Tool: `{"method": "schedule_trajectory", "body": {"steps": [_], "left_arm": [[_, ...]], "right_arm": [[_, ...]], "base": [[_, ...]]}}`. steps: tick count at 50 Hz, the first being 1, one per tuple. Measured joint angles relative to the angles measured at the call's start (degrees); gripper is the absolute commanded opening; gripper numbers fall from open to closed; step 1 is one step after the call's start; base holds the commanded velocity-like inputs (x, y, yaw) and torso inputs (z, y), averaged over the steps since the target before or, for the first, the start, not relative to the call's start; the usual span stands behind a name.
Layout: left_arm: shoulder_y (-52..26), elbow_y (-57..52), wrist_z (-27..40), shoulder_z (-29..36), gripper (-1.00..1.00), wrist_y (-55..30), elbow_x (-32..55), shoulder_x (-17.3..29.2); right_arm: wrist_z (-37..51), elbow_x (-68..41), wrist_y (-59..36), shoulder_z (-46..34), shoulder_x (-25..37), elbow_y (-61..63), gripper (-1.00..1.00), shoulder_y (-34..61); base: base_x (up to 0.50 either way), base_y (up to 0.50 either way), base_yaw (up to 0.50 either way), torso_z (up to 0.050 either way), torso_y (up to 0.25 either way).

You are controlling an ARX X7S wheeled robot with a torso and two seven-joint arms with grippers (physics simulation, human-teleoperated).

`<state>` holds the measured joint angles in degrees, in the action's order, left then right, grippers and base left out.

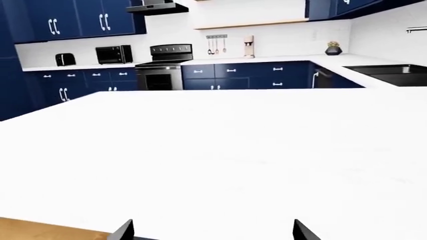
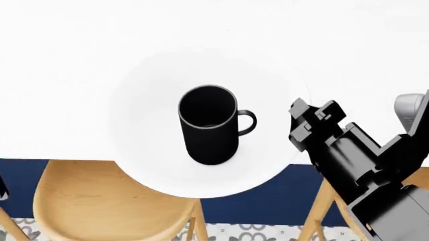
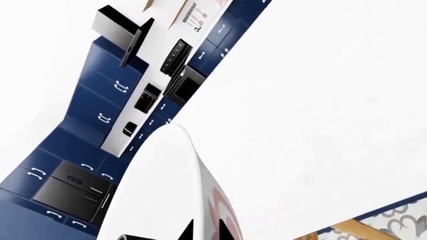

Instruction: Place the cup inside the bowl on the dining table and move the bowl to any counter.

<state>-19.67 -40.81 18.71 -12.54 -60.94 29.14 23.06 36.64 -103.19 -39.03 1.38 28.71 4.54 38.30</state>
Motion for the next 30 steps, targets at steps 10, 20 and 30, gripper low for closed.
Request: {"method": "schedule_trajectory", "body": {"steps": [10, 20, 30], "left_arm": [[0.32, 0.09, 0.01, -0.12, 1.0, 0.35, 0.13, 0.2], [0.53, 0.13, 0.13, -0.24, 1.0, 0.68, 0.29, 0.25], [0.53, 0.05, 0.39, -0.21, 1.0, 0.77, 0.5, 0.2]], "right_arm": [[-0.09, 0.16, 0.21, -0.08, 0.0, 0.18, -1.0, -0.37], [-0.03, 0.11, 0.42, -0.16, -0.05, 0.24, -1.0, -0.47], [0.0, -0.01, 0.66, -0.23, -0.2, 0.38, -1.0, -0.73]], "base": [[0.0, 0.5, 0.0, 0.0, 0.0], [0.0, 0.5, 0.0, 0.0, 0.0], [0.0, 0.5, 0.0, 0.0, 0.001]]}}
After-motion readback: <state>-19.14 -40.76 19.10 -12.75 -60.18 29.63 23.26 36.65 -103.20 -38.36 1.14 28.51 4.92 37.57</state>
